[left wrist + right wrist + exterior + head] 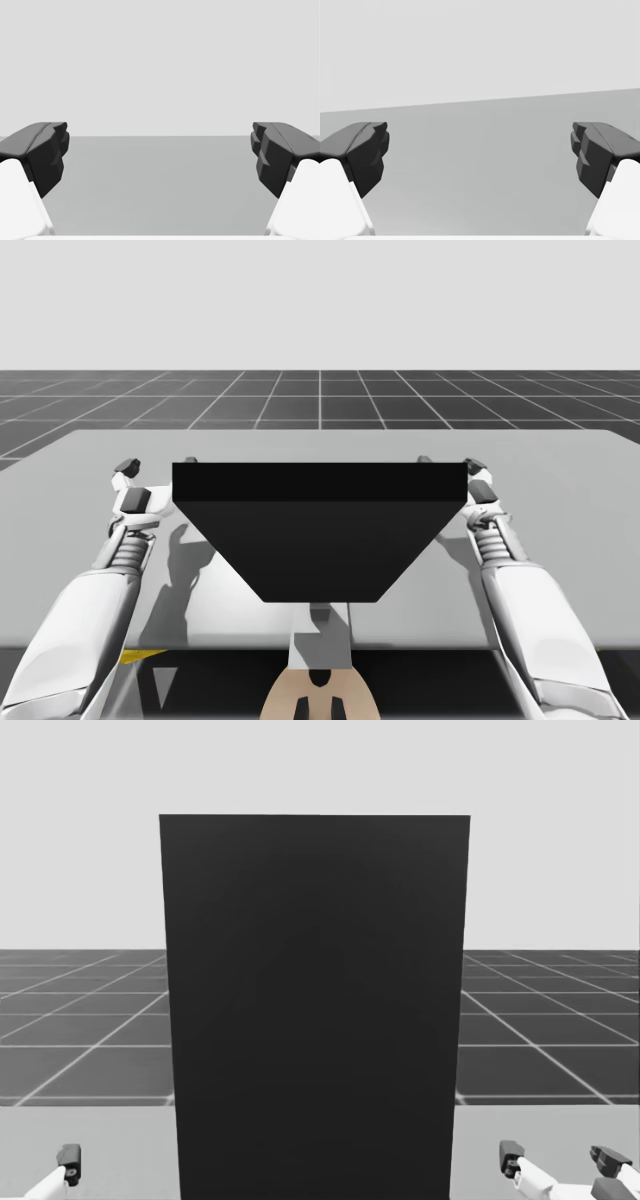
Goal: Reach around the screen and pick up the object behind it.
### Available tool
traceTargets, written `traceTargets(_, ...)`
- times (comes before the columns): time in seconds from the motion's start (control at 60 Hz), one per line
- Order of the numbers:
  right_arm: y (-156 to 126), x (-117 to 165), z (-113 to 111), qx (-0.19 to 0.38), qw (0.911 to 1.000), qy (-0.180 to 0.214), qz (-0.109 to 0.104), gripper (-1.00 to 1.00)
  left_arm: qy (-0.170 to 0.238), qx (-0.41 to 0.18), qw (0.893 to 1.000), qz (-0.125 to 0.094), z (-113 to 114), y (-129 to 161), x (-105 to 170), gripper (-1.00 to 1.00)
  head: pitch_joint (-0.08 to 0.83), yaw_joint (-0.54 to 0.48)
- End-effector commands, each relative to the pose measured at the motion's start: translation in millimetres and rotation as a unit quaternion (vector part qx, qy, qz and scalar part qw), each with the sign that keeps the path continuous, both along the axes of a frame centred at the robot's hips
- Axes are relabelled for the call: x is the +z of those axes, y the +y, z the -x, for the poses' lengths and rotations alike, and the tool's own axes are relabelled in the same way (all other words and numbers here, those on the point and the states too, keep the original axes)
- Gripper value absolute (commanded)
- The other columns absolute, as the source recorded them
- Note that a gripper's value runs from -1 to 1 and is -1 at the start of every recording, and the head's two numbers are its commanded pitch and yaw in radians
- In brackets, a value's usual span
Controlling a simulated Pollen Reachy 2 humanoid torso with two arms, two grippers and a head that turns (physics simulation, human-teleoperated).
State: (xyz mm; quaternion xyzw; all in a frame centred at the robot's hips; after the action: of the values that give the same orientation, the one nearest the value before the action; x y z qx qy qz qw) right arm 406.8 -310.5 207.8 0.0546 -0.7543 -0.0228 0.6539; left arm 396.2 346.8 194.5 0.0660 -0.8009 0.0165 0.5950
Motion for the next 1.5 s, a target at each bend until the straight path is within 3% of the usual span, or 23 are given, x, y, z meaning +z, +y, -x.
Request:
traceTargets(0.017,0,0,5,-0.001,0.9999,0.007,0.008,-1.0,0.001,0.002,1.0,-0.006,0,-1,-1,-1.0,-0.004,-0.01)
traceTargets(0.217,-1,6,11,0.045,0.9987,-0.016,0.019,-1.0,0.02,-0.02,1.0,-0.009,1,-1,-2,-1.0,-0.003,-0.01)
traceTargets(0.25,-1,5,13,0.065,0.997,-0.024,0.036,-1.0,0.03,-0.037,0.999,-0.004,2,-1,-1,-1.0,-0.002,-0.01)
traceTargets(0.333,-3,6,17,0.107,0.9927,-0.026,0.049,-1.0,0.052,-0.075,0.996,-0.001,7,-1,1,-1.0,0.001,-0.01)
traceTargets(0.35,-3,5,18,0.119,0.9903,-0.024,0.069,-1.0,0.068,-0.101,0.992,0.011,9,-1,1,-1.0,0.002,-0.02)
traceTargets(0.383,-4,3,19,0.128,0.9886,-0.029,0.074,-1.0,0.078,-0.113,0.99,0.016,11,-2,2,-1.0,0.003,-0.02)
traceTargets(0.417,-4,1,21,0.166,0.983,-0.027,0.074,-1.0,0.084,-0.128,0.988,-0.002,14,-3,2,-1.0,0.006,-0.02)
traceTargets(0.5,-2,-3,24,0.208,0.9751,-0.045,0.063,-1.0,0.085,-0.176,0.981,-0.007,23,-8,6,-1.0,0.014,-0.03)
traceTargets(0.533,1,-1,28,0.236,0.9692,-0.042,0.055,-1.0,0.081,-0.193,0.977,-0.028,30,-12,9,-1.0,0.017,-0.03)
traceTargets(0.65,5,1,38,0.299,0.9509,-0.058,0.056,-1.0,0.075,-0.247,0.964,-0.064,49,-23,17,-1.0,0.024,-0.03)
traceTargets(0.7,6,0,41,0.315,0.9455,-0.057,0.061,-1.0,0.074,-0.26,0.961,-0.066,53,-26,18,-1.0,0.026,-0.03)
traceTargets(0.85,9,-3,56,0.384,0.9183,-0.057,0.078,-1.0,0.083,-0.322,0.939,-0.082,69,-32,16,-1.0,0.029,-0.03)
traceTargets(0.983,9,-10,67,0.436,0.8939,-0.046,0.093,-1.0,0.093,-0.378,0.917,-0.091,85,-35,6,-1.0,0.037,-0.03)
traceTargets(1.0,9,-12,69,0.45,0.8867,-0.046,0.097,-1.0,0.094,-0.389,0.912,-0.093,89,-35,4,-1.0,0.039,-0.03)
traceTargets(1.033,10,-13,71,0.459,0.8821,-0.045,0.096,-1.0,0.094,-0.398,0.908,-0.092,93,-35,3,-1.0,0.04,-0.03)
traceTargets(1.117,10,-14,78,0.497,0.8612,-0.043,0.097,-1.0,0.095,-0.437,0.889,-0.1,106,-36,-1,-1.0,0.046,-0.03)
traceTargets(1.217,10,-17,82,0.519,0.8481,-0.039,0.1,-1.0,0.097,-0.46,0.876,-0.108,114,-38,-3,-1.0,0.049,-0.02)
traceTargets(1.233,11,-19,84,0.528,0.8424,-0.036,0.102,-1.0,0.1,-0.472,0.869,-0.112,117,-40,-5,-1.0,0.052,-0.02)
traceTargets(1.3,11,-23,85,0.535,0.837,-0.03,0.111,-1.0,0.108,-0.48,0.862,-0.123,118,-40,-9,-1.0,0.056,-0.02)
traceTargets(1.5,10,-27,85,0.532,0.838,-0.025,0.118,-1.0,0.132,-0.487,0.853,-0.131,102,-32,-20,-1.0,0.067,-0.01)
